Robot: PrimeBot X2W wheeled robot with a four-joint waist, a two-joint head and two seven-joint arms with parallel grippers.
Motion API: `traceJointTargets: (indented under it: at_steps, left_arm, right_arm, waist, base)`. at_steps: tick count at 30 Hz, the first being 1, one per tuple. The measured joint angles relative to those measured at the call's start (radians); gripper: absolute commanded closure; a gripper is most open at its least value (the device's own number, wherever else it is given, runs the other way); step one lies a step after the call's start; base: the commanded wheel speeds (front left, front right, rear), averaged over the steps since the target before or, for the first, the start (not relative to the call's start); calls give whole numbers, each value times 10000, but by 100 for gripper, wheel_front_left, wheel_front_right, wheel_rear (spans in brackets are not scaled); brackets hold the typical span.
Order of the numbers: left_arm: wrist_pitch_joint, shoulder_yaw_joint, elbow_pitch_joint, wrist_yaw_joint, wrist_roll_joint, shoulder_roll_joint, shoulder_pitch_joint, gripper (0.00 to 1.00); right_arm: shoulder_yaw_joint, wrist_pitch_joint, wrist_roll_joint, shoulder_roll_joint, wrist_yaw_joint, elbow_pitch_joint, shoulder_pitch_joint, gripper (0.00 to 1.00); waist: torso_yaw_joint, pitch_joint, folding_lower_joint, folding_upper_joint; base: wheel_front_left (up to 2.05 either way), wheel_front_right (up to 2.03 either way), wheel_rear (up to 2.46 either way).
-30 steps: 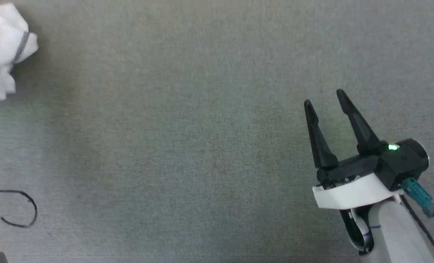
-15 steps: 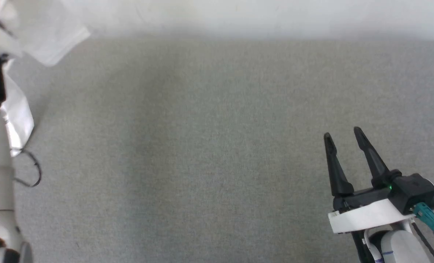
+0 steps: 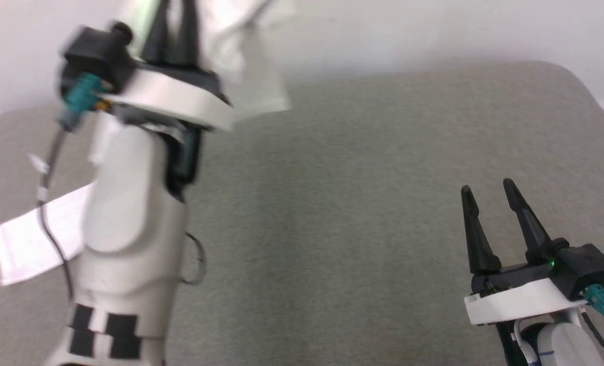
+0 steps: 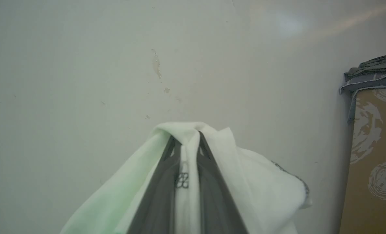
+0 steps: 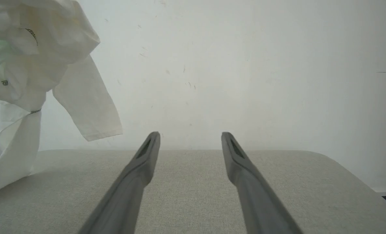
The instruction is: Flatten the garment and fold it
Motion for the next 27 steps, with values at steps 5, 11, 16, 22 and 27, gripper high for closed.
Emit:
traceJointTargets:
  at_steps: [5, 11, 16, 22, 27]
  left_arm:
    - [0, -1066, -297, -159, -627, -393, 1034, 100]
    - [0, -2387, 73, 412, -1904, -439, 3279, 100]
    - [0, -2984, 780, 955, -2226, -437, 4975, 100]
    - [0, -3467, 468, 951, -2157, -433, 5583, 0]
    - [0, -2980, -1607, 575, -2025, -433, 6076, 0]
  right_arm:
    - [-77, 0, 127, -8, -2, 4, 2, 0]
    - [-81, 0, 222, -6, -2, 17, 2, 0]
    - [-44, 0, 291, -8, -2, 31, -2, 0]
    - [8, 0, 259, -6, -2, 90, -2, 0]
    - [52, 0, 171, -4, -2, 138, 4, 0]
  waist:
    - [-657, 188, 0, 1]
    - [-1123, 636, 1, 0]
    - [-1234, 1028, 1, 0]
    - [-964, 1090, 2, 0]
    - [-785, 793, 1, 1]
  base:
    - [0, 0, 0]
    - [0, 0, 0]
    - [0, 0, 0]
    - [0, 0, 0]
    - [0, 0, 0]
